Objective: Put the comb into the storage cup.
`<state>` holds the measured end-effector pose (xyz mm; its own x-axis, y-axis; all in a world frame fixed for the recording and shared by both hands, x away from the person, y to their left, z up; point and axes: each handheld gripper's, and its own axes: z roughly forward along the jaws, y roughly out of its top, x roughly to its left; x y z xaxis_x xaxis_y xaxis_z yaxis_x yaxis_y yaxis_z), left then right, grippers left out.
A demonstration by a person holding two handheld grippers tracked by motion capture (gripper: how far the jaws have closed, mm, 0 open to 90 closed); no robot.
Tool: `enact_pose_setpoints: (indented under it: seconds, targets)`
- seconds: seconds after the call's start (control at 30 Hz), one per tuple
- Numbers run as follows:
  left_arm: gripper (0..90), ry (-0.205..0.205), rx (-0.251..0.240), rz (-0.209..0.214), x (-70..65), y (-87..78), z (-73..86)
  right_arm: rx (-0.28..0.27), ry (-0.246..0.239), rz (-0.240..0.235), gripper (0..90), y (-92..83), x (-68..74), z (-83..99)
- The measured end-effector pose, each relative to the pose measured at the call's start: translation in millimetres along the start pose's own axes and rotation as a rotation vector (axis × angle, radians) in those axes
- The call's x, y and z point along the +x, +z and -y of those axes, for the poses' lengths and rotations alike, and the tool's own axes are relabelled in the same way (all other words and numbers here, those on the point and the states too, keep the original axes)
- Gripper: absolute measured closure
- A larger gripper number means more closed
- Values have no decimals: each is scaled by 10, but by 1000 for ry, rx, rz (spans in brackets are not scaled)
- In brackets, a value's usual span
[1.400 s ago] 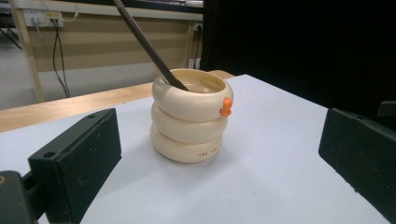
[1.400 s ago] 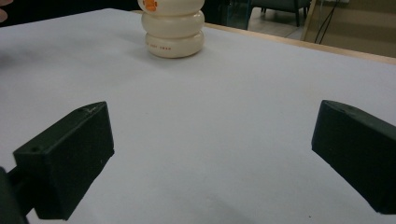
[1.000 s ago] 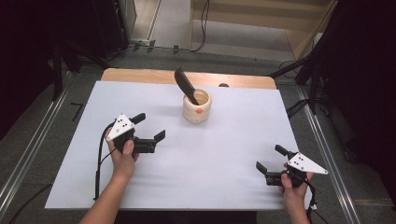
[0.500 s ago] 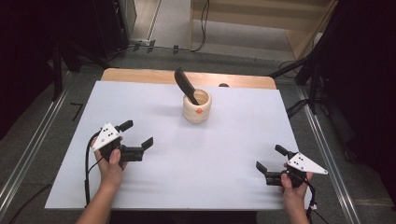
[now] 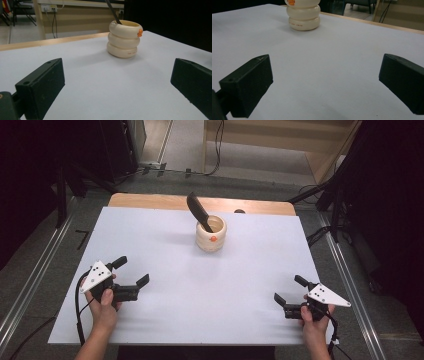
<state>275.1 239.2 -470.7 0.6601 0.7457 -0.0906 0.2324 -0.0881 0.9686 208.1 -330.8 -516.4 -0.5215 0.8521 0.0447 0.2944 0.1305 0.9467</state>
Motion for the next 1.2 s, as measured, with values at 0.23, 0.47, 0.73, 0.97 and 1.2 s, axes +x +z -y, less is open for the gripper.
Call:
enact_pose_setpoints:
  seconds: [0.23,0.47,0.73,0.97,1.2]
  targets:
    - [0,2,-2,-5,10,-93,40,-2,-4,0,0,-3,-2,0]
    - [0,14,10,-18,28,-187,96,-1,0,0,0,-7,0,1]
    - [0,11,17,-32,70,-294,154,1,-1,2,0,-5,3,1]
    - [0,-1,23,-46,109,-389,198,2,-2,0,0,-6,3,1]
    - [0,-5,27,-64,148,-487,231,1,-3,0,0,-6,5,1]
